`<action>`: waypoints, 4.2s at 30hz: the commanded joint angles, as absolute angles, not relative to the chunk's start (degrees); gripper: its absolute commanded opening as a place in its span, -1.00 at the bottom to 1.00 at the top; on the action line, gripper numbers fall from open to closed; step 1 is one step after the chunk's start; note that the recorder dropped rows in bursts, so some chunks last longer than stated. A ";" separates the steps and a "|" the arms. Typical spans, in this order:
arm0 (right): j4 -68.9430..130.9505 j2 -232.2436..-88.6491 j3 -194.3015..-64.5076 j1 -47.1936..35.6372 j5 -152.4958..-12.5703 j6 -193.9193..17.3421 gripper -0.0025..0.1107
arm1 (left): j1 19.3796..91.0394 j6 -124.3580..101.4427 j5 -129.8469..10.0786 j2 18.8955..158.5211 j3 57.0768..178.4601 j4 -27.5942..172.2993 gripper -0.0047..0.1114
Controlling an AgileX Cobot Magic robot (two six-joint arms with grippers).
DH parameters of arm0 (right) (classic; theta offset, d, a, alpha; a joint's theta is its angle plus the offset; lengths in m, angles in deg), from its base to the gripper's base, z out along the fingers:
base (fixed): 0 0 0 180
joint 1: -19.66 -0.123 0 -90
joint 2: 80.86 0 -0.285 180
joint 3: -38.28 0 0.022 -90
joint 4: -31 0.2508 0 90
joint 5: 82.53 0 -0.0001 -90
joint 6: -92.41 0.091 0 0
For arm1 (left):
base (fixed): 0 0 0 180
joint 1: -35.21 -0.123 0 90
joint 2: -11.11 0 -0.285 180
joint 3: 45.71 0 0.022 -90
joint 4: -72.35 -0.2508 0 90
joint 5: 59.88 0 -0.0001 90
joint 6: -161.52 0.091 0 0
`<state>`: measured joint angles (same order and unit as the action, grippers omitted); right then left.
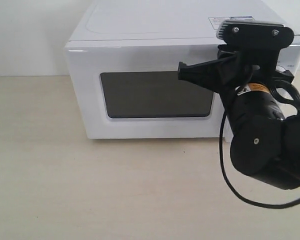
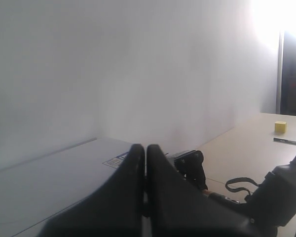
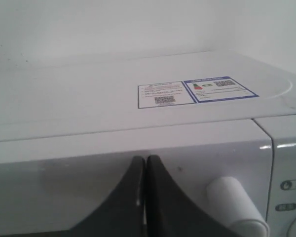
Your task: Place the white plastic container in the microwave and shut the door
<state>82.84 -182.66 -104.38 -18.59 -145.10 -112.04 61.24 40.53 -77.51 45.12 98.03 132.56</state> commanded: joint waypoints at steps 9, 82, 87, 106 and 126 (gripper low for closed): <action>85.14 -169.74 -95.71 -24.37 -145.93 -115.32 -0.96 | 61.70 40.16 -77.42 44.72 97.71 132.98 -0.85; 87.27 -88.65 -64.51 13.37 -88.33 -119.67 -0.96 | 61.70 40.16 -76.13 44.66 97.81 132.98 -0.85; 81.73 -88.65 -64.51 13.37 -86.78 -117.15 -0.96 | 61.70 40.16 -76.13 44.66 97.81 132.98 -0.85; 28.81 -88.65 -64.51 13.37 -63.18 -81.46 -0.96 | 61.70 40.16 -76.00 44.66 97.81 132.98 -0.85; 29.23 -88.65 -64.51 13.37 -63.29 -81.20 -0.96 | 61.70 40.16 -76.00 44.66 97.81 132.98 -0.85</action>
